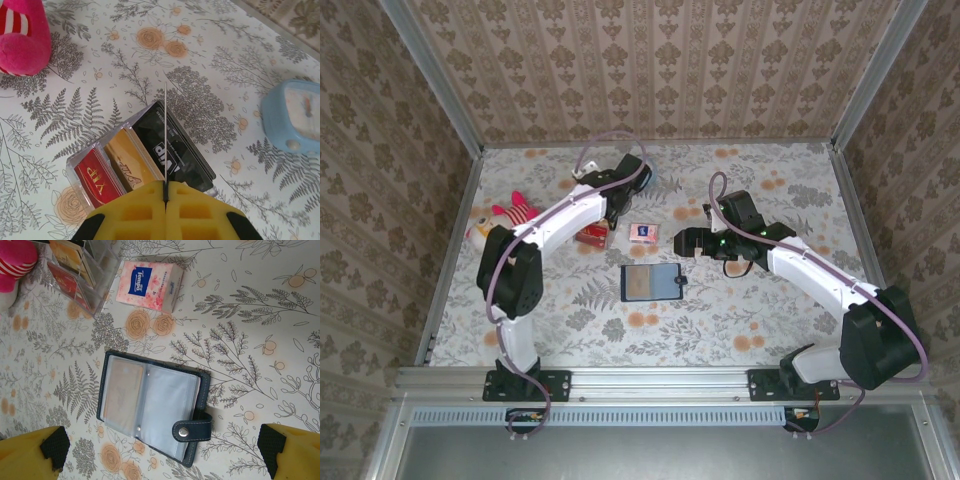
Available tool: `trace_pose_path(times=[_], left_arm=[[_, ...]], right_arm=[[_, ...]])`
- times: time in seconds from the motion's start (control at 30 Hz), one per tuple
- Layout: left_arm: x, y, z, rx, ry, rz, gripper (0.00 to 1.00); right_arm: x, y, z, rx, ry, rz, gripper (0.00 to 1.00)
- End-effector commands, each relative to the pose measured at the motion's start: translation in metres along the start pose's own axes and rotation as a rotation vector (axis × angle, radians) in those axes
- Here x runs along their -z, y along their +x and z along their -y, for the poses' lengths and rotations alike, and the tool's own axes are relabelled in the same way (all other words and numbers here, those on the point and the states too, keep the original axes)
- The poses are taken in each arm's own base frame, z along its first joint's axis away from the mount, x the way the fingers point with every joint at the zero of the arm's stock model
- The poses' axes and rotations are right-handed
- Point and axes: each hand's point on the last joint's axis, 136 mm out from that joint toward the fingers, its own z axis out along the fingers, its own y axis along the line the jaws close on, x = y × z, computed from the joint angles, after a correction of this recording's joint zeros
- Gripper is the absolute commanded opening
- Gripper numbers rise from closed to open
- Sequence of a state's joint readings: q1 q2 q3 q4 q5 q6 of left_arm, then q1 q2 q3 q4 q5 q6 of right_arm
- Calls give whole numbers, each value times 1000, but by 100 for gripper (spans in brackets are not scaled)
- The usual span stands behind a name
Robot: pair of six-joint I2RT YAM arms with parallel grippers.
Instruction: Take the credit cards out of the card holder
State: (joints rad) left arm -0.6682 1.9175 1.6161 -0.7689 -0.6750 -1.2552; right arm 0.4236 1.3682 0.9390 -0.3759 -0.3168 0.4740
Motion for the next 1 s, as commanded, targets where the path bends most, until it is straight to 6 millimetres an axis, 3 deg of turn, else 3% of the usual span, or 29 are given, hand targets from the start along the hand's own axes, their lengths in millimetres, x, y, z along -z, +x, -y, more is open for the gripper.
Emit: trace_pose_path(times=[0.0,0.3,0.53,0.97], left_arm=[[-4,-3,-4,74,-47,33,0],[-16,8,5,265,-30,-12,0],[-20,15,-1,399,-64,-26,0],[-24,18,-7,484,-128,1,0]], right_arm=[[0,9,5,0,19,-22,100],[-2,11,4,-9,11,-35,100],[-3,14,3,-11,5,-43,100],[-3,17,3,-14,1,-58,100]])
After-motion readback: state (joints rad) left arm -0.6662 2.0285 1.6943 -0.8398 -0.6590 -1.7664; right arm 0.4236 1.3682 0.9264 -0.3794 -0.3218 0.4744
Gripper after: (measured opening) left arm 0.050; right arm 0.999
